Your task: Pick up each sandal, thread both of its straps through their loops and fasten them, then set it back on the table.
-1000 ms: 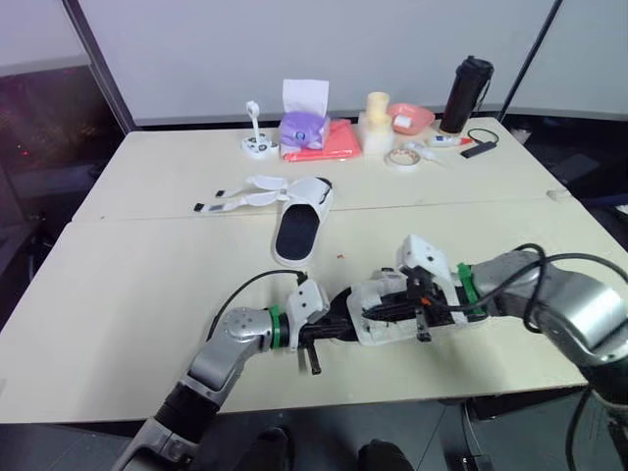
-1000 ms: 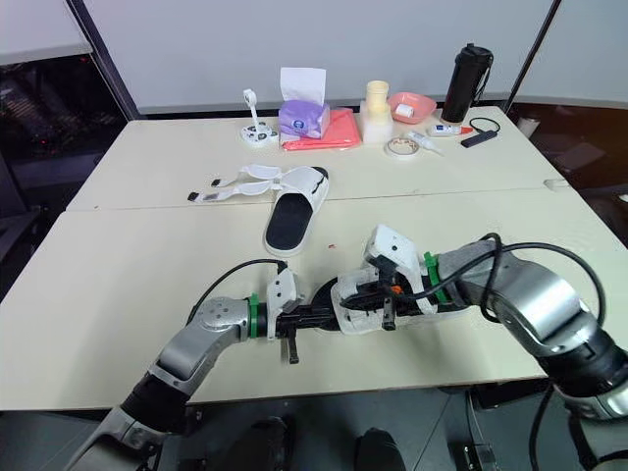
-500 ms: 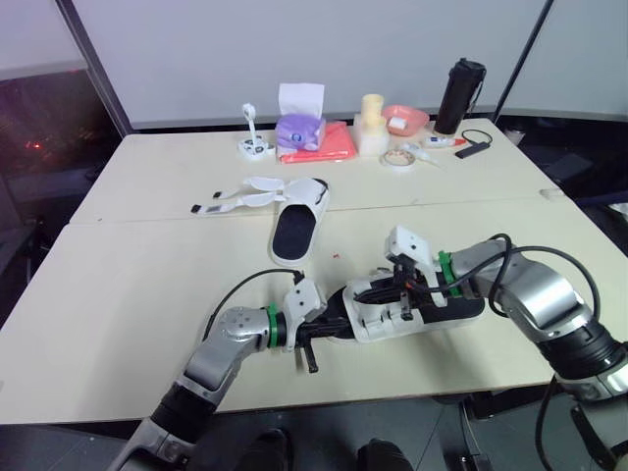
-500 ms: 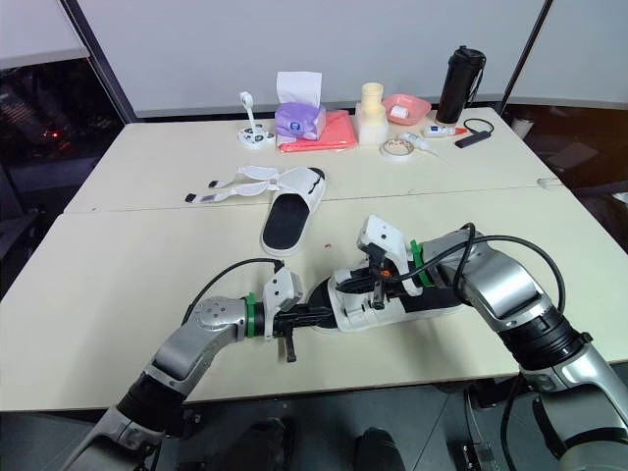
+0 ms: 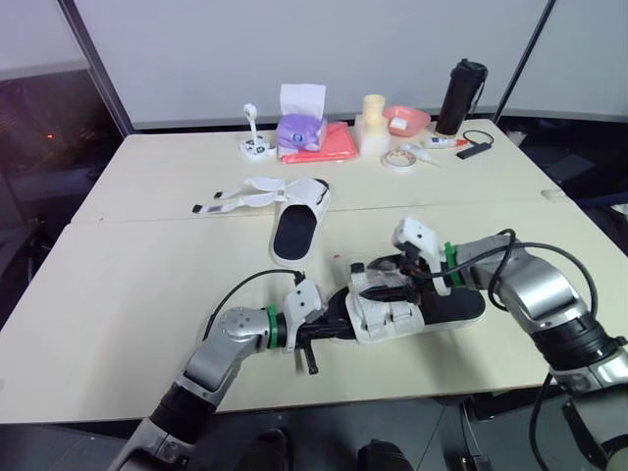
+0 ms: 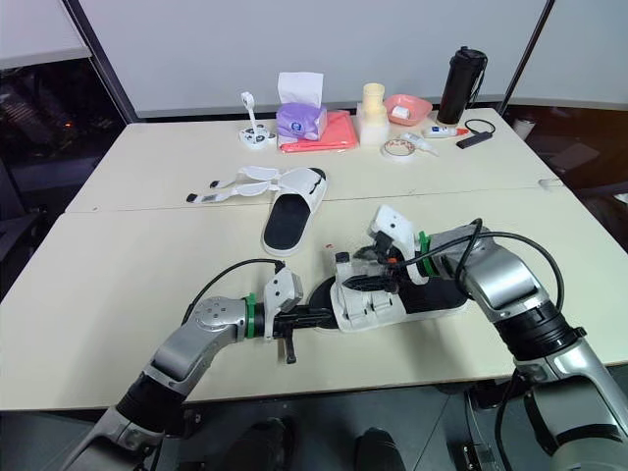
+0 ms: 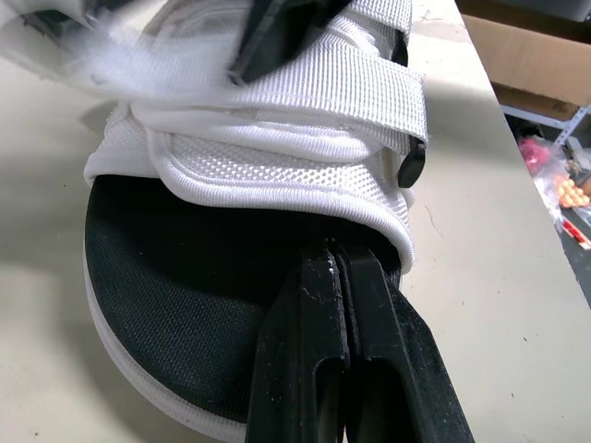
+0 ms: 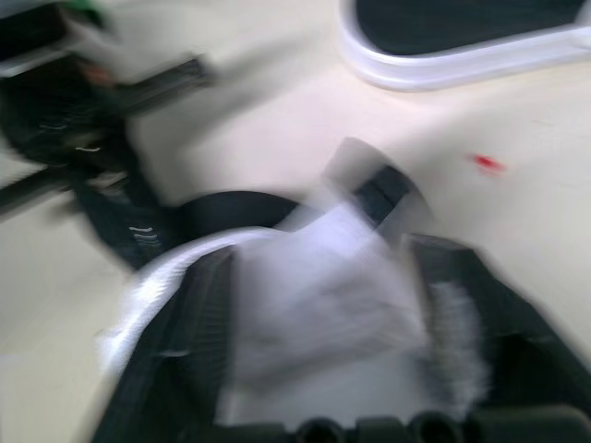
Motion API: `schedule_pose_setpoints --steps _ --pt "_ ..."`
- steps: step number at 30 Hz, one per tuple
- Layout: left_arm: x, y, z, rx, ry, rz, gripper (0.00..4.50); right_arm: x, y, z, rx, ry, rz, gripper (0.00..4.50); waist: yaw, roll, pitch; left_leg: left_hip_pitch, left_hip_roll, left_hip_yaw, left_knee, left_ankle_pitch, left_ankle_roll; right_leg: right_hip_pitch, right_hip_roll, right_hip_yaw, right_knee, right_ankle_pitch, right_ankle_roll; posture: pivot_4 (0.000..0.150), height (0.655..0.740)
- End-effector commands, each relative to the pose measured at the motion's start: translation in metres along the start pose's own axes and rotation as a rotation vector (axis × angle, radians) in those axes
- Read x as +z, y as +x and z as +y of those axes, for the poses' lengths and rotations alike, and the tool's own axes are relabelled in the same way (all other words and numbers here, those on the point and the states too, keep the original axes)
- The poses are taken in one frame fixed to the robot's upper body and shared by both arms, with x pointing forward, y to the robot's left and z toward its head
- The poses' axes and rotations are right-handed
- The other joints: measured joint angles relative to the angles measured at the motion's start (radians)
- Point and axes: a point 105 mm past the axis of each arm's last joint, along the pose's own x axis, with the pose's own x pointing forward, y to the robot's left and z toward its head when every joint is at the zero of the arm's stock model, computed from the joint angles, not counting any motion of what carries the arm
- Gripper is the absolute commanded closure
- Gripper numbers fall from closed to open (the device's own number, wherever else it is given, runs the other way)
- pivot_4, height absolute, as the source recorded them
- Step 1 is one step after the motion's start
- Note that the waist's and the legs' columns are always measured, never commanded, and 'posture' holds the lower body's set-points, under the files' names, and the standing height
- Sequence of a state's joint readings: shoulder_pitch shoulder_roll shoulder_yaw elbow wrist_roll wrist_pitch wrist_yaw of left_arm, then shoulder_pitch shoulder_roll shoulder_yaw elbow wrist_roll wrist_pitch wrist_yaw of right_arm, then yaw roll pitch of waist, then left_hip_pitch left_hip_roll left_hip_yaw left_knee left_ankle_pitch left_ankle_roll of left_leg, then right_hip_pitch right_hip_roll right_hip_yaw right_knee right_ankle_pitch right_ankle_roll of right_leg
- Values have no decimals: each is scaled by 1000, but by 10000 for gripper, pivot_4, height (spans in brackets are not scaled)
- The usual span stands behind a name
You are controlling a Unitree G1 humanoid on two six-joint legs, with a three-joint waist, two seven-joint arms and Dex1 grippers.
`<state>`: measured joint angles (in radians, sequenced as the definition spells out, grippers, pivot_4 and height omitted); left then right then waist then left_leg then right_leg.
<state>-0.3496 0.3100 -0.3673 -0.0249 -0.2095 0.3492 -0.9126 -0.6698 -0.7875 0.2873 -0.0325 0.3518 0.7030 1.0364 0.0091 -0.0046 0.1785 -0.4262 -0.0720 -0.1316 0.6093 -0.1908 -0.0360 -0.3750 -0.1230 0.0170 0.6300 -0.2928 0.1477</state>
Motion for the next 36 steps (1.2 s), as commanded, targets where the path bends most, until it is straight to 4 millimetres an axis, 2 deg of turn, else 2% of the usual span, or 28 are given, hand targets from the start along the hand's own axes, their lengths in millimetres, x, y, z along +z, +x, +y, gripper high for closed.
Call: schedule_pose_setpoints --steps 1,5,8,13,16,20,23,25,27,29,31,36 --pt "-26 -4 -3 3 -71 97 45000 8 2 -8 -47 -33 -27 5682 -1 0 0 0 0 0 -1 0 0 0 0 0 0 0 0 1500 7400" --pt "-25 -4 -3 5 -70 95 45000 5 12 -19 -100 -49 -7 5682 -4 0 0 0 0 0 0 0 0 0 0 0 0 0 0 1500 7400" --pt "-25 -4 -2 7 -70 93 45000 10 20 -26 -138 -59 -16 5682 -6 0 0 1 0 0 0 0 0 1 1 0 1 0 0 1500 7400" --pt "-25 -3 -2 10 -71 91 45000 10 31 -40 -235 -167 32 5682 -16 1 0 1 0 0 0 0 0 1 1 0 1 0 0 1500 7400" --pt "-24 -3 -2 10 -70 90 45000 10 31 -51 -287 -213 50 5682 -21 1 -1 2 0 -1 1 0 0 1 1 0 1 0 0 1500 7400" --pt "-24 -2 -3 10 -70 88 45000 24 16 -62 -334 -229 17 5682 -21 1 -1 3 0 -1 1 0 -1 2 1 0 1 0 0 1500 7400" --pt "-24 -2 -3 12 -71 86 45000 37 -12 -71 -385 -250 -18 5682 -18 1 0 2 0 -1 1 0 -1 2 1 0 2 0 0 1500 7400" --pt "-24 -2 -3 13 -72 85 45000 39 -30 -71 -402 -270 -26 5682 -15 1 0 1 -1 -2 1 1 -1 1 1 0 2 0 0 1500 7400" --pt "-24 -2 -3 13 -72 85 45000 33 -47 -69 -429 -331 -3 5682 -13 1 0 0 -1 -1 0 0 -1 1 1 0 1 0 0 1500 7400" --pt "-24 -2 -3 14 -70 84 45000 19 -63 -67 -461 -405 62 5682 -10 1 0 0 -1 -1 -1 0 -1 1 1 0 1 0 0 1500 7400" --pt "-25 -4 -1 17 -66 85 45000 5 -75 -57 -456 -456 90 5682 -6 1 0 1 -1 1 -1 0 -1 1 1 -1 1 0 0 1500 7400" --pt "-25 -6 4 24 -52 85 45000 -20 -83 -33 -410 -623 153 5682 -8 3 0 1 0 4 -1 0 -1 1 1 0 1 0 0 1500 7400"
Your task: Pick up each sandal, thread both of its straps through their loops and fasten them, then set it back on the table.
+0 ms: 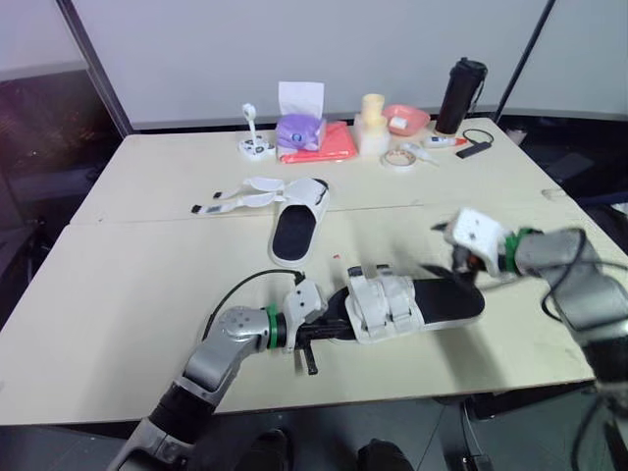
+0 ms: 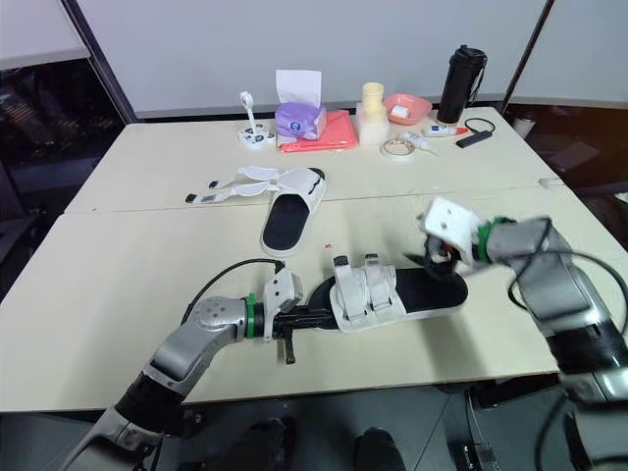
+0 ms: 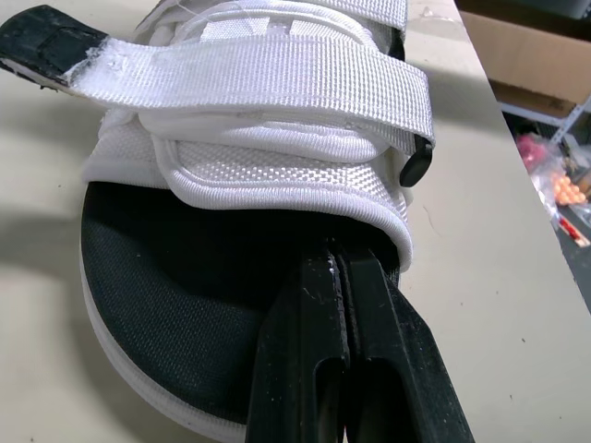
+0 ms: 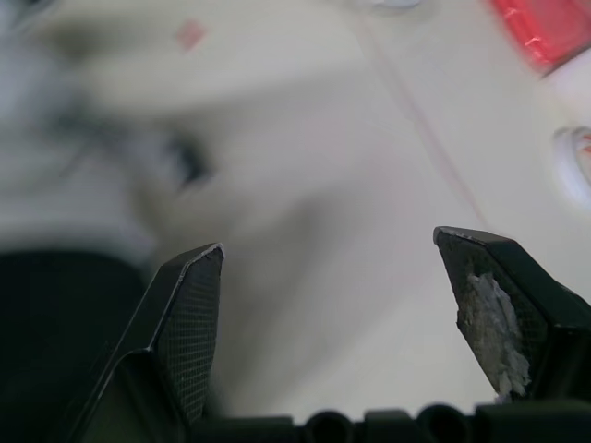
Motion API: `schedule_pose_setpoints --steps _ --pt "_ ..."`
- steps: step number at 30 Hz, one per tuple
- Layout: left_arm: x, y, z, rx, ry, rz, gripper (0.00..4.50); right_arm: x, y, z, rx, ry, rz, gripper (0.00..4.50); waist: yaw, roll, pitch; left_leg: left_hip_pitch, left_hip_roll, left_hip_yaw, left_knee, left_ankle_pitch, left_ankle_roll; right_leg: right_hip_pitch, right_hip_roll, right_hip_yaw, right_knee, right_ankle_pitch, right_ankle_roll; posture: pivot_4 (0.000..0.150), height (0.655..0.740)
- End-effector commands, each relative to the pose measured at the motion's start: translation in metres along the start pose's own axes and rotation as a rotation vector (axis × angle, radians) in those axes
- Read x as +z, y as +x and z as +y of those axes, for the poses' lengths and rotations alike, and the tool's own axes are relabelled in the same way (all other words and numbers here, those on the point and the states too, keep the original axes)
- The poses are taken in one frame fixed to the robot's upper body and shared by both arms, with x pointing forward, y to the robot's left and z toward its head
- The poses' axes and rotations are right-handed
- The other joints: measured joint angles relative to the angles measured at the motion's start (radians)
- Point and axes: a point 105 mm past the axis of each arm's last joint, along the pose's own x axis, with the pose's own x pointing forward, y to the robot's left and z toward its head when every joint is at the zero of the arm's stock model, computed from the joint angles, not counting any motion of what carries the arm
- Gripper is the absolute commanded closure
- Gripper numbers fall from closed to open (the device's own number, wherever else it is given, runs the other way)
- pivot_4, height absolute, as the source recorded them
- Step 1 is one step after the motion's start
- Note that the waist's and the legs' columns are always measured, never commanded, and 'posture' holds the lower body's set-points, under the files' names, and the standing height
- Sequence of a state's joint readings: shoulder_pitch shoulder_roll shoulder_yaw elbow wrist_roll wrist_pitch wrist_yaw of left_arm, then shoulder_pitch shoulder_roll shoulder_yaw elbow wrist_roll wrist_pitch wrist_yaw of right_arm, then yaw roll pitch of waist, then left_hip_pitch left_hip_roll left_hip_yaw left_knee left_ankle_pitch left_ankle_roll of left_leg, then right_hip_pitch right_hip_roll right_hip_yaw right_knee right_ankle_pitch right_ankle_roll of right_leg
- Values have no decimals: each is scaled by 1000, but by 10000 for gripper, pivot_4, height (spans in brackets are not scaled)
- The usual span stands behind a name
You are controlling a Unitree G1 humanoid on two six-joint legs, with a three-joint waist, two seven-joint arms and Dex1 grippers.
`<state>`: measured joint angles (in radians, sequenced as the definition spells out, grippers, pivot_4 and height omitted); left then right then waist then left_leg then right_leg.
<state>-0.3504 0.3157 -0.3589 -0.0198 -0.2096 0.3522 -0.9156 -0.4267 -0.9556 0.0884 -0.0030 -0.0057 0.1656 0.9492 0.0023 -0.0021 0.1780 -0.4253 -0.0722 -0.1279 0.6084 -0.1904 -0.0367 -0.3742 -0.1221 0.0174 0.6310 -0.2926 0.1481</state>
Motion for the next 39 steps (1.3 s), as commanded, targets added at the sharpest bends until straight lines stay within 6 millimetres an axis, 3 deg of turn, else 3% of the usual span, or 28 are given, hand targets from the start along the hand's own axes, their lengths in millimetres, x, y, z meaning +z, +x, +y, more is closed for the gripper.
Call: schedule_pose_setpoints --steps 1,4,9,21,27,30,36,39 --pt "-24 -4 3 17 -43 79 45000 15 -16 -3 -44 -165 -58 5682 -2 1 0 0 0 1 0 0 0 0 0 1 0 0 0 1500 7400" --pt "-23 -5 6 20 -30 77 45000 17 -16 13 -16 -240 -106 5682 -3 1 0 1 1 1 2 0 0 1 0 1 0 0 0 1500 7400" --pt "-7 -15 14 36 -48 24 45000 39 -10 27 -41 -393 -222 5682 -8 1 0 1 1 1 2 0 0 1 0 1 0 0 0 1500 7400" --pt "41 -77 31 102 -154 -105 45000 64 23 62 -15 -804 -430 5682 -17 2 3 0 1 -3 1 0 0 -1 1 2 1 0 0 1500 7400" --pt "51 -93 43 170 -175 -128 45000 70 33 71 -18 -903 -538 5682 -15 2 3 0 0 -3 0 1 -1 -1 1 2 1 0 0 1500 7400" --pt "50 -93 45 183 -178 -129 45000 73 34 78 -16 -940 -588 13453 -16 2 3 0 0 -3 0 1 -2 -1 1 2 1 0 0 1500 7400" --pt "48 -94 49 198 -177 -128 45000 75 33 77 -59 -985 -612 44632 -17 2 3 1 0 -3 -2 3 -5 -3 2 3 3 0 0 1500 7400" --pt "47 -94 51 202 -174 -127 45000 76 33 66 -120 -990 -579 44632 -17 2 3 1 0 -4 -2 4 -5 -3 2 3 4 0 -1 1500 7400"
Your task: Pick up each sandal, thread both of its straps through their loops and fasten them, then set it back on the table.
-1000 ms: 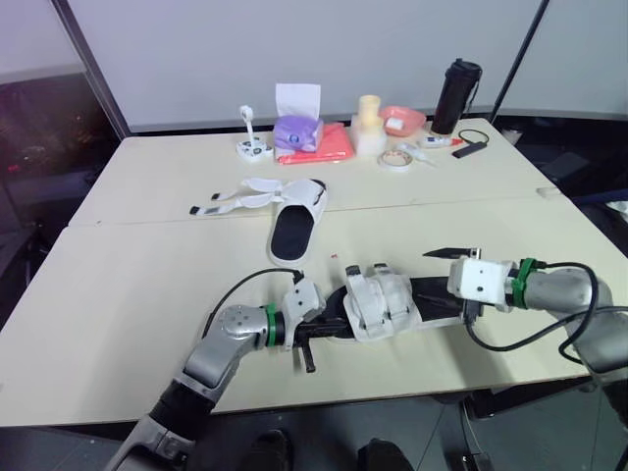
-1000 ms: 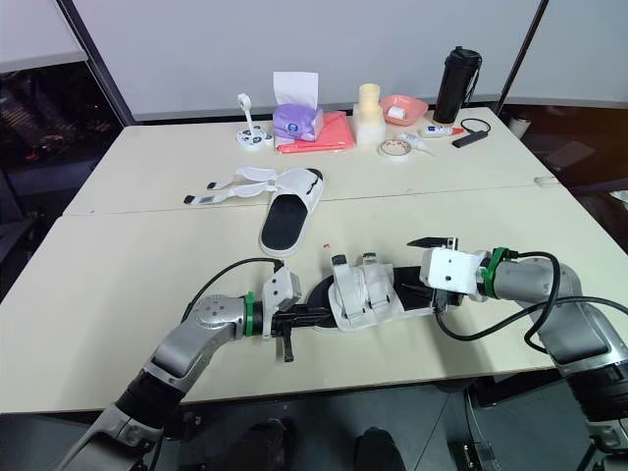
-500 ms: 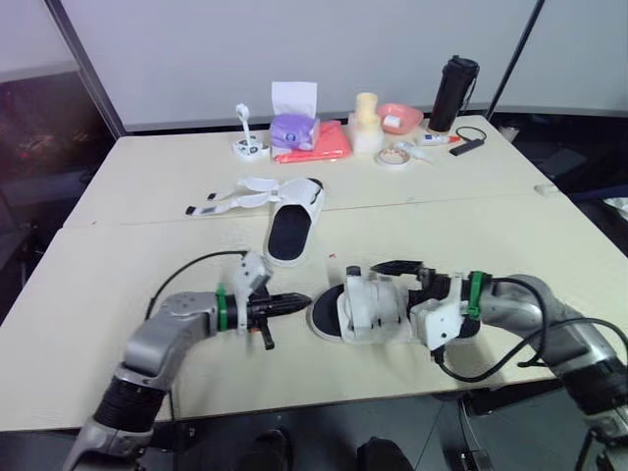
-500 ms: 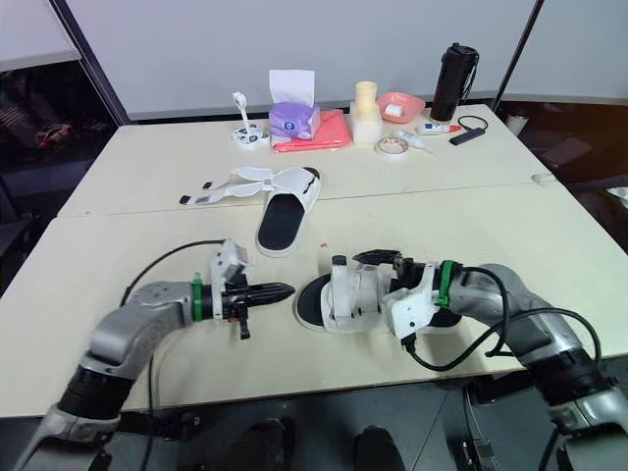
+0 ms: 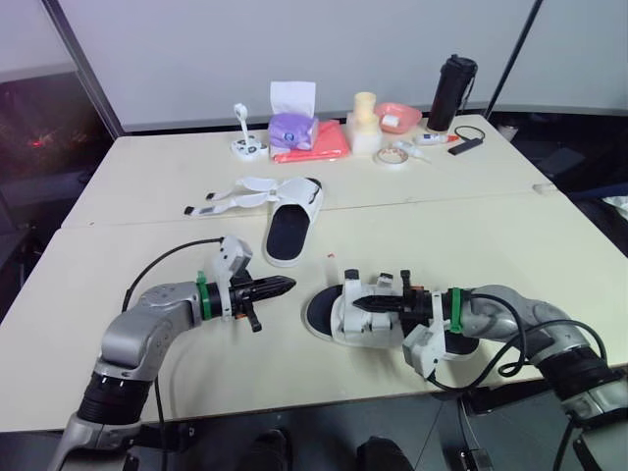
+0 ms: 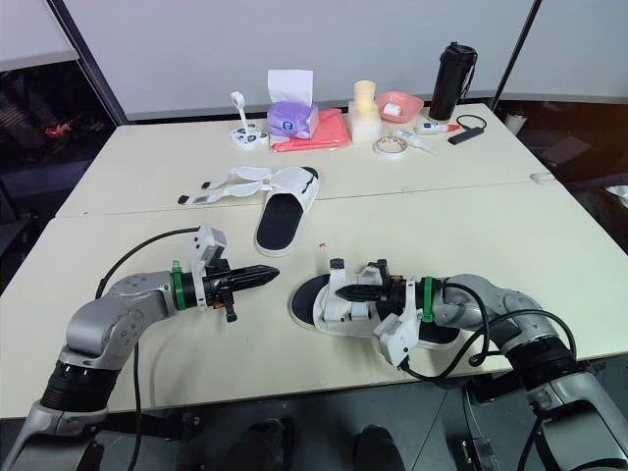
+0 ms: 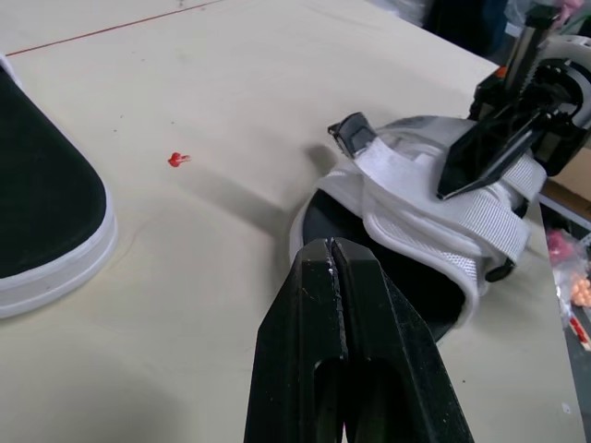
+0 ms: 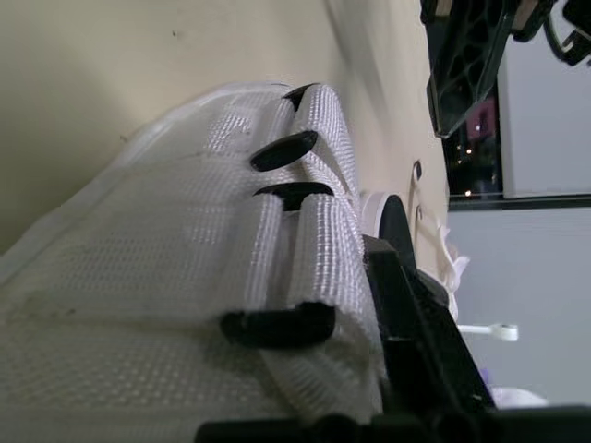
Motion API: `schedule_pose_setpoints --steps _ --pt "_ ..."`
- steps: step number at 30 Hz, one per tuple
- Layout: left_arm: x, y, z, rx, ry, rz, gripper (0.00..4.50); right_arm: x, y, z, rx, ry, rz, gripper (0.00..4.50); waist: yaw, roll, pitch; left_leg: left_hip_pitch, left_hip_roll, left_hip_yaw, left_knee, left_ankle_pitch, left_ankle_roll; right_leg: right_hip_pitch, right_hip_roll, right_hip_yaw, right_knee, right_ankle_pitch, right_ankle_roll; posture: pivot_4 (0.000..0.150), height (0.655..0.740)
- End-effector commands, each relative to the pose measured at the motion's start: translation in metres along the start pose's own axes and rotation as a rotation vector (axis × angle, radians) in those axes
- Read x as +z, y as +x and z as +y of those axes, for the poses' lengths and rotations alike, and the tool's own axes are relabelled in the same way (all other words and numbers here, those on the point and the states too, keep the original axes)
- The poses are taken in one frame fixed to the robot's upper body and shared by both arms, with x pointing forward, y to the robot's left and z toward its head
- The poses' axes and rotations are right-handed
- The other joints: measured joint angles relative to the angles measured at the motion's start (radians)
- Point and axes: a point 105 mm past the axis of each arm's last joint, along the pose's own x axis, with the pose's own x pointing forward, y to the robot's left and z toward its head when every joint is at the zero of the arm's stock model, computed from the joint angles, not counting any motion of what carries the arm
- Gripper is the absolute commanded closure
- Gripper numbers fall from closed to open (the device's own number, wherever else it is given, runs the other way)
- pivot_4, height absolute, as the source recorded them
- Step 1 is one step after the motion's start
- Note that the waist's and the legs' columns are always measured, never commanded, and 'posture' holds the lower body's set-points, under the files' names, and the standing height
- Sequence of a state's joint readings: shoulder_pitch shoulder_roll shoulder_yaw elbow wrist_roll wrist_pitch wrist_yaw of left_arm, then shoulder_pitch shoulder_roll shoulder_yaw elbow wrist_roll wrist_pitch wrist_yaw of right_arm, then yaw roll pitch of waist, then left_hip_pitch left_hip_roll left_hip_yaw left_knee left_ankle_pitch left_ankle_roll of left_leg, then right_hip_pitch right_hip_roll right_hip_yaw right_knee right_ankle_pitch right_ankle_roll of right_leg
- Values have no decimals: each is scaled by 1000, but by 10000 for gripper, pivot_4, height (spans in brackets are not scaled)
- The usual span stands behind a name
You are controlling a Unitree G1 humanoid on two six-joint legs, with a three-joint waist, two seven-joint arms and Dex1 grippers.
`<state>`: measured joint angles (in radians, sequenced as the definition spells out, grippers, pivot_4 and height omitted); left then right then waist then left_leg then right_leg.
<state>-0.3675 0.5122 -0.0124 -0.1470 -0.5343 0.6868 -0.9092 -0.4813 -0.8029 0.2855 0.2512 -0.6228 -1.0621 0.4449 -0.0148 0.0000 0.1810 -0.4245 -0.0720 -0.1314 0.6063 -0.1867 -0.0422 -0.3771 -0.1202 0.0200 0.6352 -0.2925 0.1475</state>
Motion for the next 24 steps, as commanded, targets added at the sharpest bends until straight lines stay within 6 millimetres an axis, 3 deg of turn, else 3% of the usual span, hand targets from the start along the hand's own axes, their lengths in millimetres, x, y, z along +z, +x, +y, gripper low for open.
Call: schedule_pose_setpoints --steps 1,4,7,11,14,18,24 --pt "12 -1 2 6 47 -32 45000 -19 -8 -28 -106 -56 103 44632 0 0 0 0 0 0 0 0 0 0 0 0 0 0 0 1500 7400" --pt "11 0 0 5 48 -36 45000 -59 -20 -56 -241 29 328 44632 -1 0 0 0 0 0 0 1 -1 0 0 1 1 0 0 1500 7400" --pt "10 3 -2 6 44 -45 45000 -100 -36 -68 -283 78 565 44632 -1 0 0 0 0 0 1 1 -1 -2 0 2 4 0 -1 1500 7400" --pt "7 6 -5 9 43 -50 45000 -149 -53 -75 -312 157 841 44632 0 0 0 -1 0 1 0 2 -2 -6 0 3 9 0 -1 1500 7400" --pt "7 7 -4 25 43 -58 45000 -180 -62 -68 -312 250 1027 44632 -2 0 0 -2 0 2 -1 3 -4 -9 0 4 11 0 -2 1500 7400" --pt "6 9 -5 27 43 -64 45000 -203 -55 -57 -309 360 1152 44632 -7 -1 0 -3 0 6 -4 4 -5 -12 0 5 12 -1 -2 1500 7400" --pt "4 11 -10 30 44 -69 45000 -212 -47 -34 -256 477 1261 44632 -28 -1 0 -2 1 8 -11 8 -11 -16 0 6 12 -1 -3 1500 7400"
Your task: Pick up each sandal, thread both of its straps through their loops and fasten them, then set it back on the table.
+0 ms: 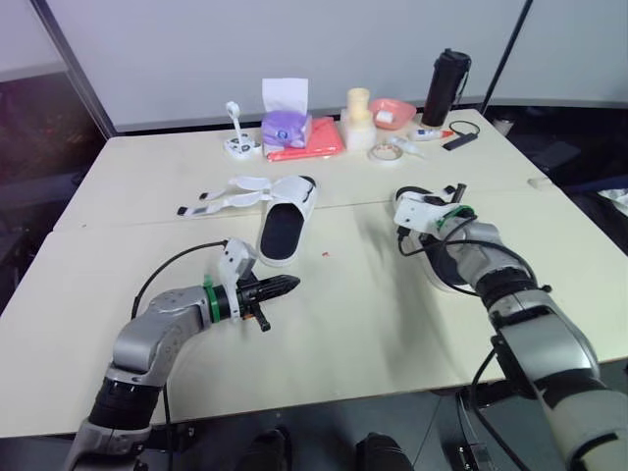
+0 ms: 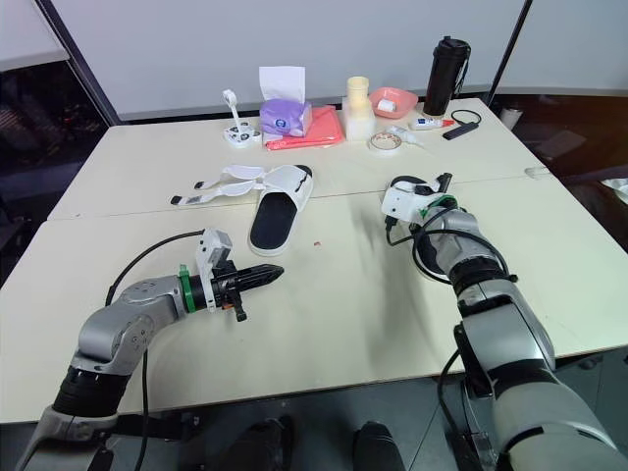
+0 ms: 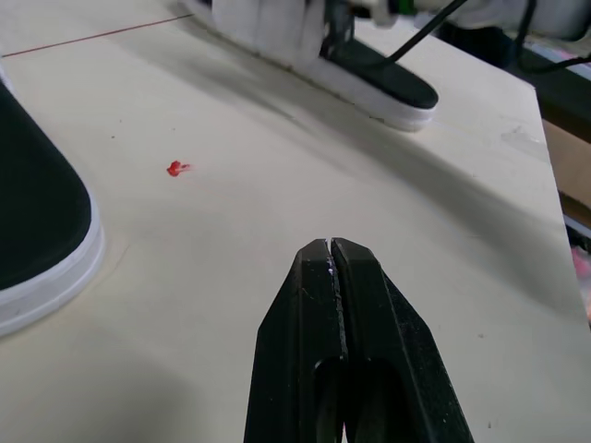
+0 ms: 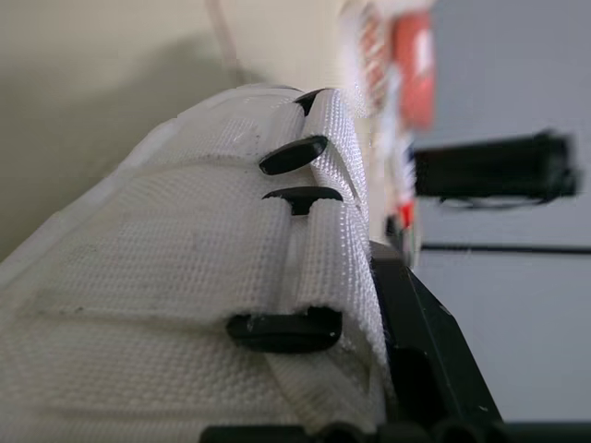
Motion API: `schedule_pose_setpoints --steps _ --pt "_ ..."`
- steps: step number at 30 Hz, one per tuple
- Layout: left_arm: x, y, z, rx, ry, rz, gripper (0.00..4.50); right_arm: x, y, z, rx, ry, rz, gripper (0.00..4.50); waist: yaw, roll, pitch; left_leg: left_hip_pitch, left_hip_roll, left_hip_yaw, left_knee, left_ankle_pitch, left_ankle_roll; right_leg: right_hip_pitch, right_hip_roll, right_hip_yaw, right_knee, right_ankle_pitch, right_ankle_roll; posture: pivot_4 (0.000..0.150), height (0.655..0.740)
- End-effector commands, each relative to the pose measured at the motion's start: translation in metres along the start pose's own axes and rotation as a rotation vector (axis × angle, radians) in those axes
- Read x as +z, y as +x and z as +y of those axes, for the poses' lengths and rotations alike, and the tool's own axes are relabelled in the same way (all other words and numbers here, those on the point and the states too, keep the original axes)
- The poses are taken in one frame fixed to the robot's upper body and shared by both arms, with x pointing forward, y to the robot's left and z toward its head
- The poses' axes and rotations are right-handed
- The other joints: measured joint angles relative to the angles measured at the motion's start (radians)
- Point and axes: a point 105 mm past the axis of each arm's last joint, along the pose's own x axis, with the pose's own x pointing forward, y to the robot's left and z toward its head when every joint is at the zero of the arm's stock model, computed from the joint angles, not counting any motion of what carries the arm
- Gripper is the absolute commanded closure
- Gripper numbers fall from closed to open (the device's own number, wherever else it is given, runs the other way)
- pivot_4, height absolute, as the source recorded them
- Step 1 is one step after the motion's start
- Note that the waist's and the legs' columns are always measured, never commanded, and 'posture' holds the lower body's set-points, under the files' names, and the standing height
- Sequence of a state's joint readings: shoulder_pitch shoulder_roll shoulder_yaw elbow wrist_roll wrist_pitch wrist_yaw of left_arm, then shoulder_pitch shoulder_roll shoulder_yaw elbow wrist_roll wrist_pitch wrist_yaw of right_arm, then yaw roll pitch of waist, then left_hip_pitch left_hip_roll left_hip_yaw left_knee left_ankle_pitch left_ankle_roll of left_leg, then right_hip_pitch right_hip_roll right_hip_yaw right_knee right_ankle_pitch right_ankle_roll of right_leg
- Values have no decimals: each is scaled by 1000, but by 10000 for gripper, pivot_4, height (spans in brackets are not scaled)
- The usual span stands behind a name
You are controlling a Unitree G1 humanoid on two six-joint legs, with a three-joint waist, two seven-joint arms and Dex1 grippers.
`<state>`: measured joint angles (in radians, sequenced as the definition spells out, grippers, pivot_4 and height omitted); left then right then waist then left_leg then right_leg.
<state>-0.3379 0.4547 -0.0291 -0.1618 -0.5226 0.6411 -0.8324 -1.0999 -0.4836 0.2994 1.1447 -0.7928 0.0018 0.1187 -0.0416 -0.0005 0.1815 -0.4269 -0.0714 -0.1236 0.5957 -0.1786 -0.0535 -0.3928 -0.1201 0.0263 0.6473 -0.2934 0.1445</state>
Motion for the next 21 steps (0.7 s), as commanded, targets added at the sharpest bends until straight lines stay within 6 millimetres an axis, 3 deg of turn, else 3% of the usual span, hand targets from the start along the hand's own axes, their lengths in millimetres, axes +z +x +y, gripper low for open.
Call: schedule_pose_setpoints --steps 1,2,3,5,10,15,21 --pt "8 1 -7 -12 45 -25 45000 -2 2 -7 -19 34 44 44632 -2 0 0 0 0 0 0 0 0 0 0 0 0 0 0 1500 7400" --pt "7 1 -7 -9 46 -26 45000 -1 3 -4 -3 50 44 44632 -4 0 0 0 0 0 0 0 0 0 0 0 0 0 0 1500 7400" --pt "7 1 -7 -8 46 -26 45000 1 3 -2 8 60 40 35199 -4 0 0 0 0 0 0 0 1 0 0 0 0 0 0 1500 7400" --pt "6 0 -6 -3 45 -24 45000 5 3 5 48 68 24 27296 -4 0 0 1 0 -1 0 -1 3 0 1 0 1 0 0 1500 7400" --pt "4 0 -5 0 48 -21 45000 1 -1 11 127 40 -2 1773 -5 -1 -1 2 0 -1 0 -1 3 2 1 0 2 0 0 1500 7400" --pt "7 0 -2 11 65 -29 45000 -8 -30 7 211 106 -55 799 3 -1 -1 2 0 -2 1 -1 3 3 1 -2 1 0 0 1500 7400" --pt "19 2 10 77 234 -29 45000 -12 -123 17 417 384 -131 799 26 -1 -1 1 0 -3 2 -2 4 4 1 -3 1 0 0 1500 7400"
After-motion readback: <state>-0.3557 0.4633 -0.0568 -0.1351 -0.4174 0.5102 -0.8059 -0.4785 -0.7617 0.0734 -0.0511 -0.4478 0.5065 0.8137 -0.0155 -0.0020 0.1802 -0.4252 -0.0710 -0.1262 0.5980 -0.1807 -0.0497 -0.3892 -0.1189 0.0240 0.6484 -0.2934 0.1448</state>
